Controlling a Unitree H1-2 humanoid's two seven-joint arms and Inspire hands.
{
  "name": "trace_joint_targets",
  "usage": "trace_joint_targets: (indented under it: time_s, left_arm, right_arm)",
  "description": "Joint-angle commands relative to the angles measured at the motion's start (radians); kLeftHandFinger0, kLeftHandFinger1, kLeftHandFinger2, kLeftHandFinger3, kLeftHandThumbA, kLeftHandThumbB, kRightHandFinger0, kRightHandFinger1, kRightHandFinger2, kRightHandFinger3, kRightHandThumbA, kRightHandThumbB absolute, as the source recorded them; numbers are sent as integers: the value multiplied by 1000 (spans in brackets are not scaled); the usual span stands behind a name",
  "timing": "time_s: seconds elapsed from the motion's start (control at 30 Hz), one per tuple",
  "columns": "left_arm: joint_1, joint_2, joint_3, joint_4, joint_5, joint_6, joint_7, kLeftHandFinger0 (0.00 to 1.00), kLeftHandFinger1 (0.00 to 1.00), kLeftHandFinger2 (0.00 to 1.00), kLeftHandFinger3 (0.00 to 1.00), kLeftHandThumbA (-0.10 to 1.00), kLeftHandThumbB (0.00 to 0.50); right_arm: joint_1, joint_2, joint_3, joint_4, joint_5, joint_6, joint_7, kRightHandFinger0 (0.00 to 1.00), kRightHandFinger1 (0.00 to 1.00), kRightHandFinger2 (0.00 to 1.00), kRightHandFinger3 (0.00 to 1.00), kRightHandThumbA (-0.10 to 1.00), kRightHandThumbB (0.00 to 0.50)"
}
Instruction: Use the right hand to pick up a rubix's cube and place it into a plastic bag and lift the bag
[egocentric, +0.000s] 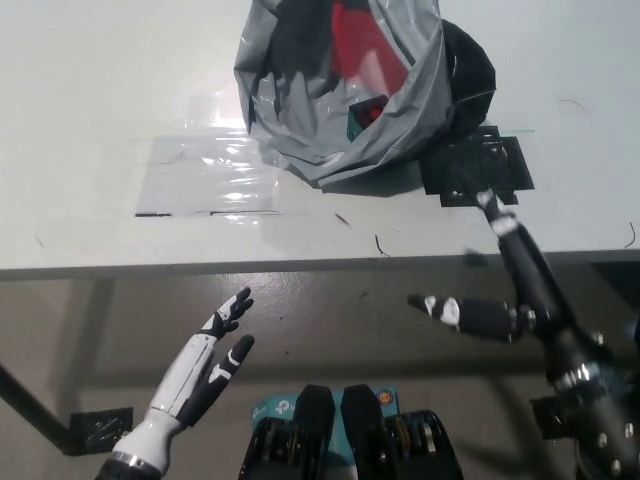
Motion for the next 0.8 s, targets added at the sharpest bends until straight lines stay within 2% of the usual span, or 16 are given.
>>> trace_joint_targets:
  time_s: [0.0,0.03,0.1,0.13,0.2,0.23,0.27,0.3,0.33,0.5,0.63,0.7,0.77]
  left_arm:
    - [-44,3,47,-25,-63,-55,12,1000,1000,1000,1000,1000,191]
    - [-35,4,47,-29,-62,-58,14,1000,1000,1000,1000,1000,187]
    - [-14,12,48,-43,-47,-56,19,1000,1000,1000,1000,1000,179]
    - [-6,14,47,-46,-44,-61,19,1000,1000,1000,1000,1000,166]
    - [8,17,46,-52,-39,-64,21,1000,1000,1000,1000,1000,163]
    - [26,17,45,-63,-34,-58,21,1000,1000,1000,1000,1000,175]
    - [33,18,44,-69,-32,-53,20,1000,1000,1000,1000,1000,176]
    - [55,16,41,-78,-35,-51,17,1000,1000,1000,1000,1000,171]
    - [66,15,39,-82,-36,-52,17,1000,1000,1000,1000,1000,171]
    - [113,12,37,-97,-31,-48,19,1000,1000,1000,1000,1000,173]
    - [117,14,39,-94,-23,-47,20,1000,1000,1000,1000,1000,137]
    - [116,15,38,-92,-23,-45,18,1000,1000,1000,1000,1000,128]
    - [116,14,38,-92,-23,-44,16,1000,1000,1000,1000,1000,154]
  right_arm:
    - [121,58,-79,124,-256,-645,-473,1000,1000,1000,1000,1000,206]
    - [124,58,-79,170,-234,-665,-467,1000,1000,1000,1000,1000,207]
    - [134,52,-71,278,-220,-691,-477,1000,1000,1000,1000,1000,179]
    - [141,54,-72,298,-207,-692,-472,1000,1000,1000,1000,1000,197]
    - [151,60,-79,323,-178,-687,-459,1000,1000,1000,1000,1000,195]
    - [166,66,-86,336,-147,-674,-440,1000,1000,1000,1000,1000,174]
    - [172,69,-88,337,-134,-668,-431,1000,1000,1000,1000,1000,174]
    - [192,72,-90,341,-111,-665,-414,1000,1000,1000,1000,1000,139]
    - [202,73,-91,344,-105,-669,-411,1000,1000,1000,1000,1000,136]
    - [236,77,-87,368,-73,-655,-376,1000,1000,1000,1000,983,171]
    - [243,83,-82,366,-53,-635,-338,1000,1000,1000,1000,970,159]
    - [244,89,-83,374,-36,-647,-325,1000,1000,1000,1000,911,147]
    - [246,93,-84,373,-33,-644,-318,1000,1000,1000,1000,894,159]
